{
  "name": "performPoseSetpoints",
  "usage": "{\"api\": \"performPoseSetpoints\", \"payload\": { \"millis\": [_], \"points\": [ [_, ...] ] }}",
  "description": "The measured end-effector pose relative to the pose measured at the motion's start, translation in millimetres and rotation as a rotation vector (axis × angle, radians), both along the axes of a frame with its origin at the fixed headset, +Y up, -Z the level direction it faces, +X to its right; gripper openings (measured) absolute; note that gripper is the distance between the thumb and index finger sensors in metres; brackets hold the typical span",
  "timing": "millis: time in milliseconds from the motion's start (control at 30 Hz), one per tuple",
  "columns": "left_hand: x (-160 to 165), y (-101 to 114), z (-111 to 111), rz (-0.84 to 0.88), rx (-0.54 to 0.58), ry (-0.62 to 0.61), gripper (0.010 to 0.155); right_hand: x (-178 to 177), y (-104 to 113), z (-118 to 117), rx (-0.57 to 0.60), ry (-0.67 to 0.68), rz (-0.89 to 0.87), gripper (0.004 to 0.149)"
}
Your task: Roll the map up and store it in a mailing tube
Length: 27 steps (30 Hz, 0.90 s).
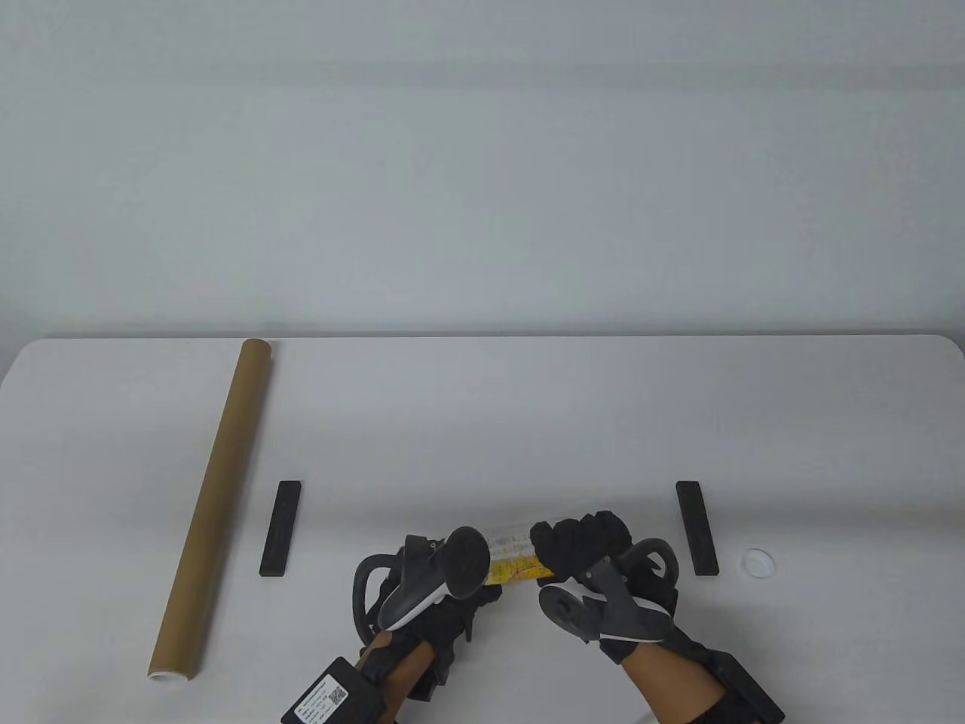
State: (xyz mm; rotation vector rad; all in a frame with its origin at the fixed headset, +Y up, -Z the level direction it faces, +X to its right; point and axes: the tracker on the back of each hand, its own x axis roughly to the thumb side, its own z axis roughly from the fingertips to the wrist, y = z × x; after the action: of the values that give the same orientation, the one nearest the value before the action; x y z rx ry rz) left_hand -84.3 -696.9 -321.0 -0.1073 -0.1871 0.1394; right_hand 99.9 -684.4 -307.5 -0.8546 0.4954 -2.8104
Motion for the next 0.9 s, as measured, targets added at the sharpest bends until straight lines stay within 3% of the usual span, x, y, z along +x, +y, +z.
{"api": "performPoseSetpoints", "payload": {
  "millis": [100,367,633,733,900],
  "points": [
    [1,0,2,-0.005,0.023,-0.014,0.045,0,0,-1,-0.018,-0.006,0.010,0.057],
    [17,8,17,-0.205,0.290,-0.047,0.058,5,-2,-10,-0.133,-0.038,-0.060,0.053],
    [24,13,26,-0.296,0.446,-0.053,0.060,15,-8,-20,-0.351,-0.010,-0.237,0.053],
    [23,14,27,-0.297,0.479,-0.046,0.054,14,-8,-21,-0.346,0.002,-0.245,0.054],
    [20,14,22,-0.267,0.401,-0.032,0.049,9,-6,-13,-0.203,-0.001,-0.173,0.059]
  ]
}}
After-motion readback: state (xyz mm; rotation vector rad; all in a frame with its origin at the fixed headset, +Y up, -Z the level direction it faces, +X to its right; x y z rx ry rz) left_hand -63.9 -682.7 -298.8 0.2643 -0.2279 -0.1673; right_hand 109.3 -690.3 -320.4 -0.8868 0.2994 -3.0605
